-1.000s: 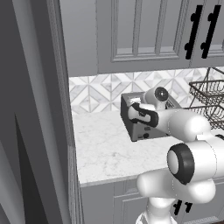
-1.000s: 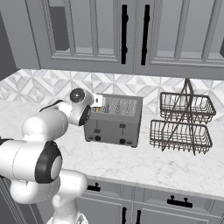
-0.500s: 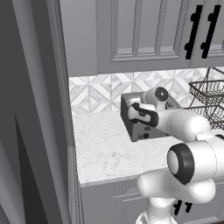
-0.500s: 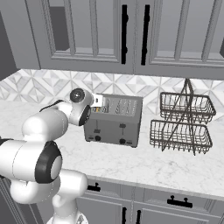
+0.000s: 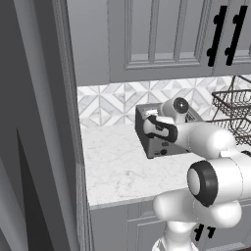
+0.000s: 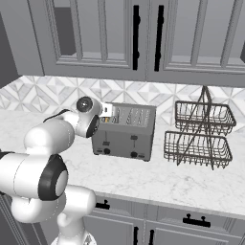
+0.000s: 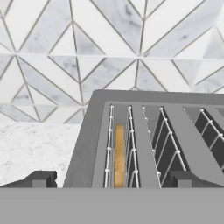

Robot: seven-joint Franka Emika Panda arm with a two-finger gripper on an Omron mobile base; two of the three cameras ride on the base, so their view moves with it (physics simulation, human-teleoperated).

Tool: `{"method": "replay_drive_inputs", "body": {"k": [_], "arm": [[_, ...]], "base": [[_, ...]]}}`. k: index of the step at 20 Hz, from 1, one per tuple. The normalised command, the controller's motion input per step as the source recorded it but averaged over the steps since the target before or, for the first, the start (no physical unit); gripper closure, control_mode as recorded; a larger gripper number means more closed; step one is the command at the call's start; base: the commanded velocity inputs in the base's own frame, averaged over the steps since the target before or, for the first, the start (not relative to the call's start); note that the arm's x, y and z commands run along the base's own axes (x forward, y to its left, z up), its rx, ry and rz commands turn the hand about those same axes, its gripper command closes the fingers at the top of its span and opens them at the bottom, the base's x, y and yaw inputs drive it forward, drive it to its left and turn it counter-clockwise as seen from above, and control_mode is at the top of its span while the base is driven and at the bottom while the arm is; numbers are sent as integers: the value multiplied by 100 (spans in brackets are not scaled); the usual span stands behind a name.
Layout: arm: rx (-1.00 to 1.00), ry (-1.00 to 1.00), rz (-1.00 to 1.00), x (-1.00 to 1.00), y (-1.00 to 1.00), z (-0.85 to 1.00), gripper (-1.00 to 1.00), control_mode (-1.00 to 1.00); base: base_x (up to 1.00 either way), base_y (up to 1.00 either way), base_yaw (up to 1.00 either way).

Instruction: Start the toaster. Once the lever pops up, take the bread to the plate on the dining counter.

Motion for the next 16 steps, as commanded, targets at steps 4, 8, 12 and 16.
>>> {"method": "replay_drive_inputs", "body": {"k": [4, 8, 12, 16], "arm": [[0, 0, 0, 0, 0, 0, -100, -100], [0, 0, 0, 0, 0, 0, -100, -100], [0, 0, 0, 0, 0, 0, -100, -100], [0, 0, 0, 0, 0, 0, -100, -100]], "base": [[0, 0, 0], [0, 0, 0], [0, 0, 0], [0, 0, 0]]}}
